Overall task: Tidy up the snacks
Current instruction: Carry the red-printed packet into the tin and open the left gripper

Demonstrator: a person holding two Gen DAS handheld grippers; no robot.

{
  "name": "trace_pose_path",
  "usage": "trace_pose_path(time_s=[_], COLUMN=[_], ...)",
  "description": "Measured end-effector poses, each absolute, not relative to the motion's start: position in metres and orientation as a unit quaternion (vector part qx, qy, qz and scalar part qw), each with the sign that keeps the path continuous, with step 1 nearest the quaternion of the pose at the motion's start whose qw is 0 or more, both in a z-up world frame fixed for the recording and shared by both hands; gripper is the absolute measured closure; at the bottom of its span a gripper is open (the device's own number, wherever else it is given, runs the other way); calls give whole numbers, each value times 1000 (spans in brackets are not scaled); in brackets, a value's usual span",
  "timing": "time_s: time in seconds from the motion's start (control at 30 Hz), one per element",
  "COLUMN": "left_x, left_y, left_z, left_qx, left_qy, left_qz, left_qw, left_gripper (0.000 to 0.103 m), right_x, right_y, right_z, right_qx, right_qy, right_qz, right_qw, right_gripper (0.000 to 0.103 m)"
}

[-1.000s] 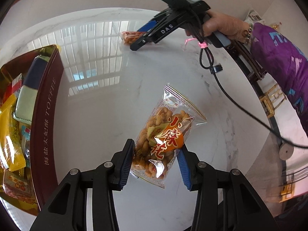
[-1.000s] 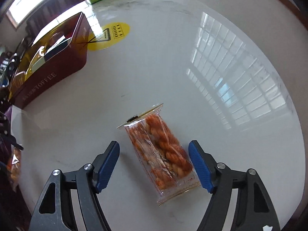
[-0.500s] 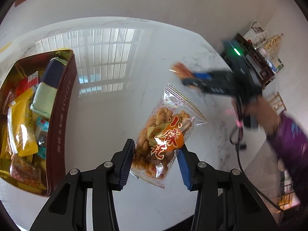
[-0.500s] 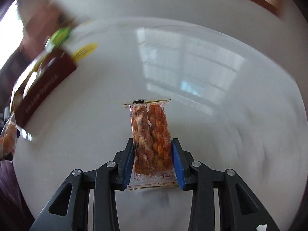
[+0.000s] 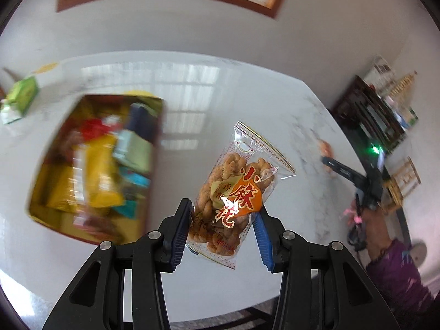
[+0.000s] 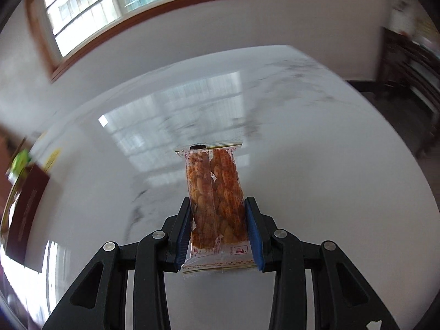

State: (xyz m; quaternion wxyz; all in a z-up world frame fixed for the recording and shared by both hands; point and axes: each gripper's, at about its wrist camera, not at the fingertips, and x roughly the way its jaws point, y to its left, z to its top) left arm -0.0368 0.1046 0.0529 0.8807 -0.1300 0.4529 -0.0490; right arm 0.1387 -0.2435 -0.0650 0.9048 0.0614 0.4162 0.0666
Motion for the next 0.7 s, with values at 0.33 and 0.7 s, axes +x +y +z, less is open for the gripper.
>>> trace_pose_path(time_s=[0.33,0.7], left_x=[-14,41], left_y=[221,247], left_z=[38,10], left_qx=[-147,-124], left_qy=[453,473], left_qz=[65,101], left_qw=[877,867], left_gripper=[58,58], right_x=[138,136], right_y=[-269,-270], right_z=[-63,-64], right_qx=[100,99], right_qy=[409,410], right_qz=[7,7], right_qw=[907,907], right_gripper=[68,67])
